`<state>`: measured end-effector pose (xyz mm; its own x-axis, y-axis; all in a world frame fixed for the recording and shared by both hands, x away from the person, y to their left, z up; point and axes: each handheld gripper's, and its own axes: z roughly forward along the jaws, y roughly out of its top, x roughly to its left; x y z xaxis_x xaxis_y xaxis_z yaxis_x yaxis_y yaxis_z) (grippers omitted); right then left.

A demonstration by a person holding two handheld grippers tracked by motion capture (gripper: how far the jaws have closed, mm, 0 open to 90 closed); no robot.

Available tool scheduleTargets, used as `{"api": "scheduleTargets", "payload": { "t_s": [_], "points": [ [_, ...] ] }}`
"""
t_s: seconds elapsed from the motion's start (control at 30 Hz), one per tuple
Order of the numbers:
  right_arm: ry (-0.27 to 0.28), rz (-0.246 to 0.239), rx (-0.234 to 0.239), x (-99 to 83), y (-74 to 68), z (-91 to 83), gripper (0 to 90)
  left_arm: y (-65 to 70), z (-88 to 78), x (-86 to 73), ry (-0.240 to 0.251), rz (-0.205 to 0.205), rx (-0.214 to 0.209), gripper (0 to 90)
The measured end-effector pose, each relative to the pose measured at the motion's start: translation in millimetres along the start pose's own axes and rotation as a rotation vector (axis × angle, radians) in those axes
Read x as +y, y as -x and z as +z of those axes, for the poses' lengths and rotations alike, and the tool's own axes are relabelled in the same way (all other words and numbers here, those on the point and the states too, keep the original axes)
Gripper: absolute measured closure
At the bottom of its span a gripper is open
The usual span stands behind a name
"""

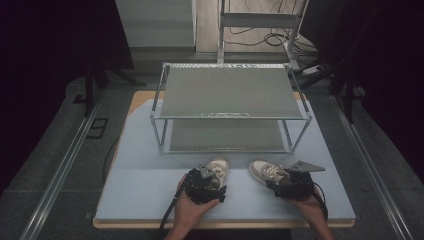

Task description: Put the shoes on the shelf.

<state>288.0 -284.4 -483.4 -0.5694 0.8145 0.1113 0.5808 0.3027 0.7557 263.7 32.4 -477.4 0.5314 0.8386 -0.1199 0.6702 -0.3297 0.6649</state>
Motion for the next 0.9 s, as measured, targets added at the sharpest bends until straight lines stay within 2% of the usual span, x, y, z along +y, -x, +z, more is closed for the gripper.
{"api": "scheduleTargets", "payload": {
  "t_s": [0.1, 0.3, 0.53, 0.9],
  "points": [
    [-0.017, 0.000, -0.005, -0.4, 0.1, 5.5, 19.1, 1.5, 1.8, 1.3, -0.010, 0.003, 0.016, 14.0],
    [-0.021, 0.005, 0.001, -0.1, 1.9, 4.4, 23.1, 0.4, 2.3, 1.0, -0.007, -0.003, 0.013, 15.1],
    [-0.021, -0.003, 0.015, 0.6, 2.1, 2.5, 27.2, -4.1, -4.9, -2.8, 0.016, 0.007, 0.015, 22.5],
    [-0.016, -0.002, 0.008, 0.7, 1.0, 0.3, 28.9, -16.7, -13.8, -7.6, 0.043, 0.024, -0.017, 29.3]
  ]
}}
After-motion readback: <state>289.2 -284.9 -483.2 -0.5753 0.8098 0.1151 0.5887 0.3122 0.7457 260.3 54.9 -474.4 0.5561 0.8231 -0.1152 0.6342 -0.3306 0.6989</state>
